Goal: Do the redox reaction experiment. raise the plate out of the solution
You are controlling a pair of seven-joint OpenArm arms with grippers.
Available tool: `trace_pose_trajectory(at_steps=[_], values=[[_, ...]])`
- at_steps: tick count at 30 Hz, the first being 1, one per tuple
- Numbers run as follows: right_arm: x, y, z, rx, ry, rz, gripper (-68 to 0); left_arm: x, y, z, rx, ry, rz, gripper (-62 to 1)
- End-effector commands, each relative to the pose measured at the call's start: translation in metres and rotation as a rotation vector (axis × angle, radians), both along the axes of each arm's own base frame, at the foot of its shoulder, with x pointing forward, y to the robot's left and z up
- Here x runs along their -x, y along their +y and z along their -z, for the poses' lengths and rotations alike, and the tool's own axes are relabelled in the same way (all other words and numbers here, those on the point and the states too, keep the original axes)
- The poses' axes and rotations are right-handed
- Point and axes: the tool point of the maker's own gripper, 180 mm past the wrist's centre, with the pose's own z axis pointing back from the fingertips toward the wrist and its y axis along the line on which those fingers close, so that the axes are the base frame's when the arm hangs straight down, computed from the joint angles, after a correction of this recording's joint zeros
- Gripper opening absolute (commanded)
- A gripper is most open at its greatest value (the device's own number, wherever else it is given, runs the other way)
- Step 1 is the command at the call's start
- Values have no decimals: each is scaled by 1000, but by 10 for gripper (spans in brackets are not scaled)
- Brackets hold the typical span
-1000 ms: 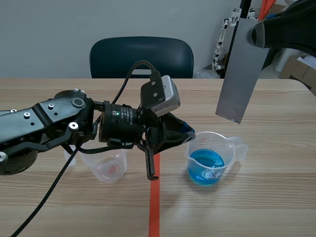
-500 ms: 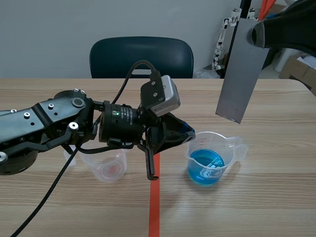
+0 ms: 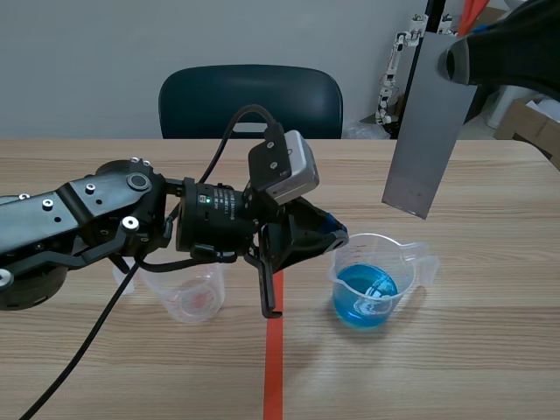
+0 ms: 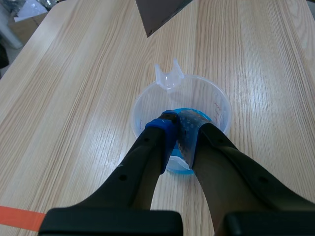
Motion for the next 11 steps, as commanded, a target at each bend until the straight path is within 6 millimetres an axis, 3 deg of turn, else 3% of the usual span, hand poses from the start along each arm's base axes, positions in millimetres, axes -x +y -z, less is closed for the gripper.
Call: trace_pose_trajectory(at_steps=[1,11], values=[[-4,-1,-13,-22,-34,6,-669,-2,-6,-14,44,-16,3,-584],[-4,-1,-13,-17,-36,5,-669,-2,-6,-14,44,-16,3,-584]])
